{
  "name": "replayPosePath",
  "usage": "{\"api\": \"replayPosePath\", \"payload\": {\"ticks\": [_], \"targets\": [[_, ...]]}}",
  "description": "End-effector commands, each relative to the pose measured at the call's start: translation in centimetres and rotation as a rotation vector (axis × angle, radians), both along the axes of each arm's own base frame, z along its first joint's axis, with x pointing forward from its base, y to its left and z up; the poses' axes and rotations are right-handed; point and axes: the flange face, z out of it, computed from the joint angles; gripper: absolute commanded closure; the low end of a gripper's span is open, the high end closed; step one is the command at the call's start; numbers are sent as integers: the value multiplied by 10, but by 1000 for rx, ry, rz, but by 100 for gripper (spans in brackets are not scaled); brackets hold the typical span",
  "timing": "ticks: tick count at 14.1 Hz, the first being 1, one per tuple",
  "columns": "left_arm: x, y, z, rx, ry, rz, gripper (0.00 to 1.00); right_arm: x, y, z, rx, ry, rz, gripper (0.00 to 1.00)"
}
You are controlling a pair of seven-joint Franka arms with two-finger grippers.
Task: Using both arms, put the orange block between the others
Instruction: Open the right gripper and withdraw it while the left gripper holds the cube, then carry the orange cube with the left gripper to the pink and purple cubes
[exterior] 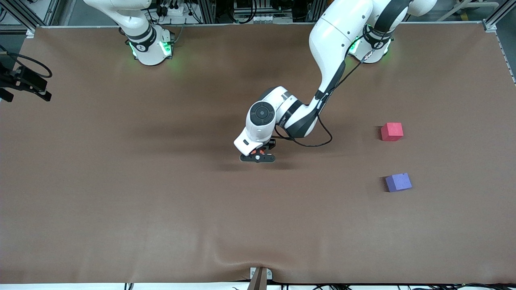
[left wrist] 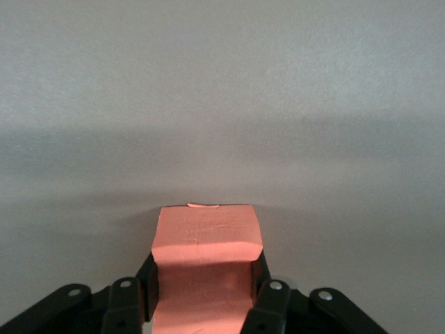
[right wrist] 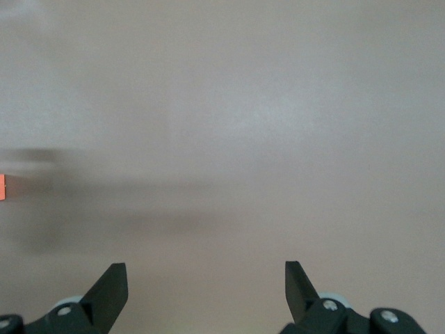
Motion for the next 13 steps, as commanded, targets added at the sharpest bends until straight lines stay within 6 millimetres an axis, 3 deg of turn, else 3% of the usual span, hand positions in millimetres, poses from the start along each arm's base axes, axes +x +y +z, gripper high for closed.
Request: {"api": "replayPosePath", "payload": {"ticks": [1, 4, 7, 10, 13], "targets": [[26, 45, 77, 28, 19, 62, 100, 10, 3, -9, -19, 11, 3, 0], [67, 135, 130, 23, -5, 112, 100, 18, 12, -20, -15, 26, 13, 0], [91, 247, 147, 33, -2, 68, 100, 14, 7, -19, -13, 38, 0, 0], [100, 356, 141, 40, 25, 34, 100, 11, 3, -19, -11, 55, -20, 0], [95, 435, 115, 43, 60, 52, 100, 13, -4, -19, -8, 46, -30, 0]]}}
